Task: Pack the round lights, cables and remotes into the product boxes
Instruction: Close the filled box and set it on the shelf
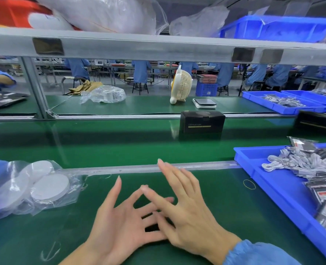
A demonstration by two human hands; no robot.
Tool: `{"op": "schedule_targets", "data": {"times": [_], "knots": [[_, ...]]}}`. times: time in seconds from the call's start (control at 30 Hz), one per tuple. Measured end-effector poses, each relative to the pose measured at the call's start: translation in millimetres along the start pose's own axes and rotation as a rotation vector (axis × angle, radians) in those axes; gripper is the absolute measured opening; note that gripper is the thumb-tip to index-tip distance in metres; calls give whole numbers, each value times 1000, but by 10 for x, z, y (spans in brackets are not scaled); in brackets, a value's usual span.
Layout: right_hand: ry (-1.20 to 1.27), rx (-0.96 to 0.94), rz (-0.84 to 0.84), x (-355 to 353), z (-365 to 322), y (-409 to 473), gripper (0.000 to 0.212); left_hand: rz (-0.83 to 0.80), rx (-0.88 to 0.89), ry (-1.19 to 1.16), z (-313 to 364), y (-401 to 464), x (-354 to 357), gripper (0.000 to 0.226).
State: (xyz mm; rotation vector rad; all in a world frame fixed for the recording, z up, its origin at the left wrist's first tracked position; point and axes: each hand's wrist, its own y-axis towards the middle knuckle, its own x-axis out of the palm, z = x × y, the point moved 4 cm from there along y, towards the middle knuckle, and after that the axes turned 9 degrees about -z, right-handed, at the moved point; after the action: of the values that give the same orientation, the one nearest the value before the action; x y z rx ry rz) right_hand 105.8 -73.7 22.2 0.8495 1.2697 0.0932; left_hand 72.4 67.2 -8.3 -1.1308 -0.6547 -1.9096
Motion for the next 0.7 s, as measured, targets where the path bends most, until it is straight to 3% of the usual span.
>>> {"op": "schedule_targets", "data": {"times": [0.1,0.17,0.27,0.37,0.53,0.7], "knots": [[-128,348,-73,-64,446,-116,51,27,-8,-21,-8,2,-39,83],[-343,691,-297,-143,853,-286,43,8,0,11,-4,-4,-28,82],[-503,1015,-630,-339,1185,-563,17,-4,-2,59,-8,-12,-36,79],[-571,1069,-750,-424,1287,-649,20,2,1,89,-7,-17,-27,77],[-689,1040,-730,-460,1377,-623,19,-1,25,138,7,-8,-5,72],[-646,1020,-672,-508,1359,-592,21,14,74,202,12,-10,31,60]]}}
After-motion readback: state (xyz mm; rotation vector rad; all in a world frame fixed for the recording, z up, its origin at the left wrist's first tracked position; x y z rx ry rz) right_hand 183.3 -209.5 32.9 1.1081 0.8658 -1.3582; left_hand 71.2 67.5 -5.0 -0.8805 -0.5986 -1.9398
